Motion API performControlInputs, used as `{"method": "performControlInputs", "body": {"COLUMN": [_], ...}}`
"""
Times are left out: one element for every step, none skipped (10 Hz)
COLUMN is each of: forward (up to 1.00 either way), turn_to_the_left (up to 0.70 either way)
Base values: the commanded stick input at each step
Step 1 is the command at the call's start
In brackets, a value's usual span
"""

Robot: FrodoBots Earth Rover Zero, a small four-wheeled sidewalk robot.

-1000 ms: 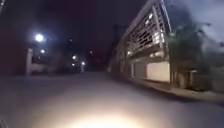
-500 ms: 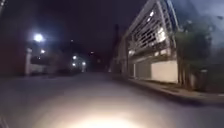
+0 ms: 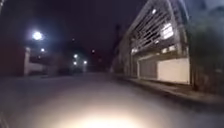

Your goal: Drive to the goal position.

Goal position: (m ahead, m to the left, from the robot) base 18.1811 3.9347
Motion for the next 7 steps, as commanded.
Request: {"method": "performControlInputs", "body": {"forward": [0.70, 0.70, 0.70, 0.70, 0.70, 0.70, 0.70], "turn_to_the_left": [0.00, 0.00, 0.00, 0.00, 0.00, 0.00, 0.00]}}
